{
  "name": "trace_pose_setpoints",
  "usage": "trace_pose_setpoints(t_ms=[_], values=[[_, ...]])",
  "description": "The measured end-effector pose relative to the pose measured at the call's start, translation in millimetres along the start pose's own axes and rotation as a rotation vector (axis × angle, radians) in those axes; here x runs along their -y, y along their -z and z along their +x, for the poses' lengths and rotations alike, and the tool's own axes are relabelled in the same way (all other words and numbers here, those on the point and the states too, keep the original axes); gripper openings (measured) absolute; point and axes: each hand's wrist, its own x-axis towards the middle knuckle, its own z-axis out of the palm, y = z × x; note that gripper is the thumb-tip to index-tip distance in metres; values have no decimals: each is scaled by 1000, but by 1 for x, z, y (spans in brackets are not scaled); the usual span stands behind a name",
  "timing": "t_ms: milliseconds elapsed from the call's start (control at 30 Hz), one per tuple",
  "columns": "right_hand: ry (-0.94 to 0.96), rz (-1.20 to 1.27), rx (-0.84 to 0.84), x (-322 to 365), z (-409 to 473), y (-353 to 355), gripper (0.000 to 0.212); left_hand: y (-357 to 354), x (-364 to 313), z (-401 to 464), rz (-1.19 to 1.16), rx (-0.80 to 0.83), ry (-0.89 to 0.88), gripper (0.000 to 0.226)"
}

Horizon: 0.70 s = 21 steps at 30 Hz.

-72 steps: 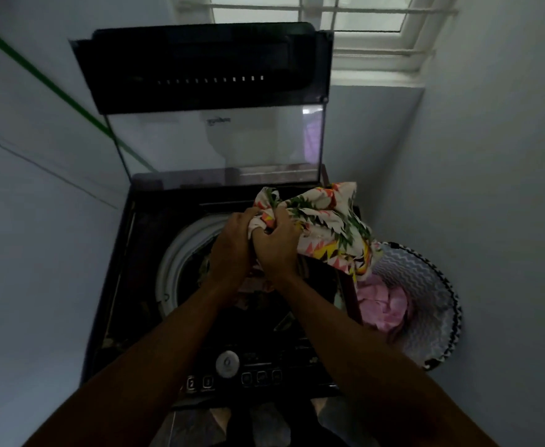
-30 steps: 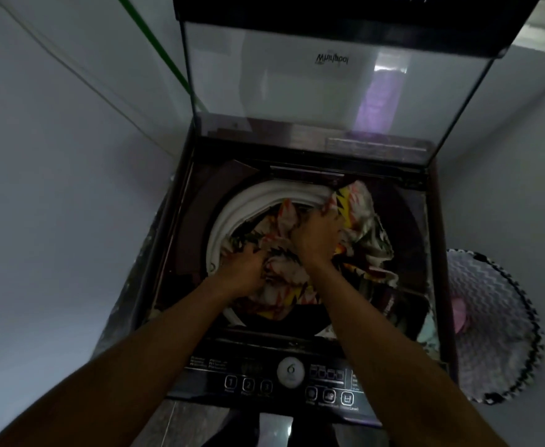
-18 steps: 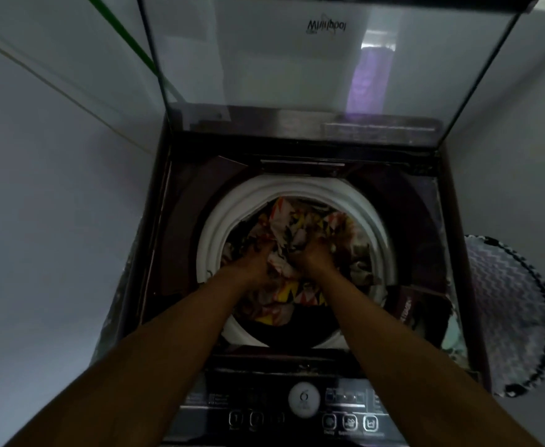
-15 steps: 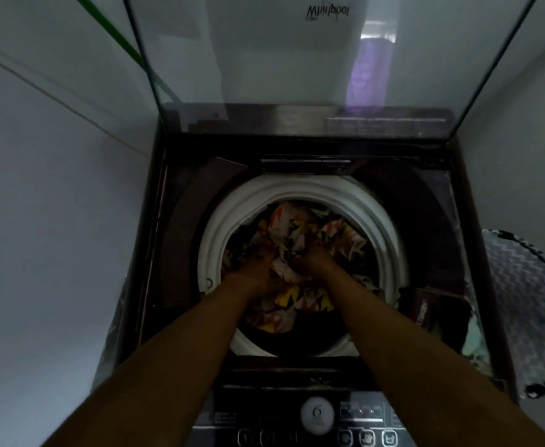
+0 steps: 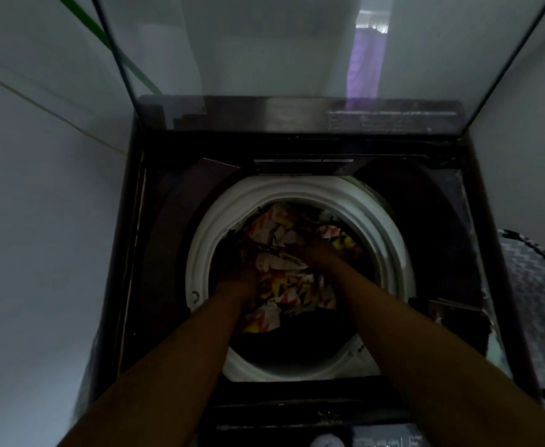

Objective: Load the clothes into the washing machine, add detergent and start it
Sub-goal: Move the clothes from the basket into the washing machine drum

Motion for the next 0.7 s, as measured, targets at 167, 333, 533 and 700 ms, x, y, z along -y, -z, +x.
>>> trace_pose_setpoints(t_ms=[167,333,533,700], values=[[121,-146,-195,17,-26,7,59,19,-22,-21,-16,-24,-51,67],[221,-163,-209,29,-46,11,52,38,-46,-39,-38,-168,-183,39],[276,-135,-223,28,-69,36,31,46,-68,-58,19,-273,-269,20],[366,28,-413,14,-99,67,28,33,-93,-71,28,-310,-361,28]])
